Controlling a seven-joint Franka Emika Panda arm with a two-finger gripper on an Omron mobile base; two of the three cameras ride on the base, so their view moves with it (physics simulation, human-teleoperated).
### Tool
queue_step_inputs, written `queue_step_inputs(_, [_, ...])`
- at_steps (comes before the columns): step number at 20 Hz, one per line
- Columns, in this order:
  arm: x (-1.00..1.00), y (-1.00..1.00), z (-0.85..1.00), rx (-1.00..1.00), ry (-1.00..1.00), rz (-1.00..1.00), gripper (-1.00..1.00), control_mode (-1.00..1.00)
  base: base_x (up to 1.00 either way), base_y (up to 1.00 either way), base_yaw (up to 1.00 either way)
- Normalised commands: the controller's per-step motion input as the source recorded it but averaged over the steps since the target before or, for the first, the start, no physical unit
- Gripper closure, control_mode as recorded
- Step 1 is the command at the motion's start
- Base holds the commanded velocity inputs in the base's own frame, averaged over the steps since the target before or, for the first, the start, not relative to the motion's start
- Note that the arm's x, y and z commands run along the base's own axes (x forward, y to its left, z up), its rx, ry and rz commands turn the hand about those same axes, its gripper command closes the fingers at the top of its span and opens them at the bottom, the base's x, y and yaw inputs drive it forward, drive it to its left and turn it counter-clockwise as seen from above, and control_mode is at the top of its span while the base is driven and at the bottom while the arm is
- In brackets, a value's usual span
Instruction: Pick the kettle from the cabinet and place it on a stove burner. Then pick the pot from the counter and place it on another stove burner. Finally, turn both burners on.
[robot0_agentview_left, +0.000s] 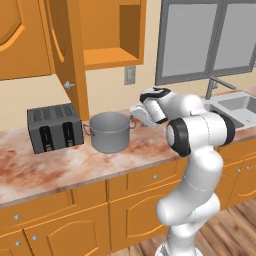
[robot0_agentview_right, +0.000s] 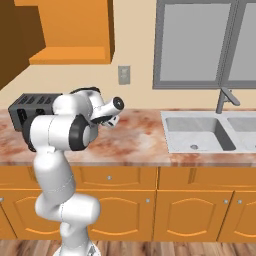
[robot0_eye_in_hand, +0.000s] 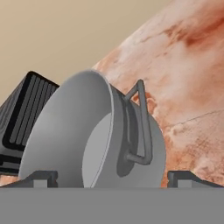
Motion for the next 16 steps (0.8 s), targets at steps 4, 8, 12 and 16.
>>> queue_step_inputs(4, [0.21, 0.02, -0.15, 0.0, 0.0, 0.0, -1.0, -1.0, 0.0, 0.0, 0.0])
queue_step_inputs(8, [0.2, 0.04, -0.16, 0.0, 0.0, 0.0, -1.0, -1.0, 0.0, 0.0, 0.0])
queue_step_inputs(12, [0.19, 0.04, -0.17, 0.0, 0.0, 0.0, -1.0, -1.0, 0.0, 0.0, 0.0])
queue_step_inputs(16, [0.21, 0.07, -0.16, 0.0, 0.0, 0.0, -1.0, -1.0, 0.0, 0.0, 0.0])
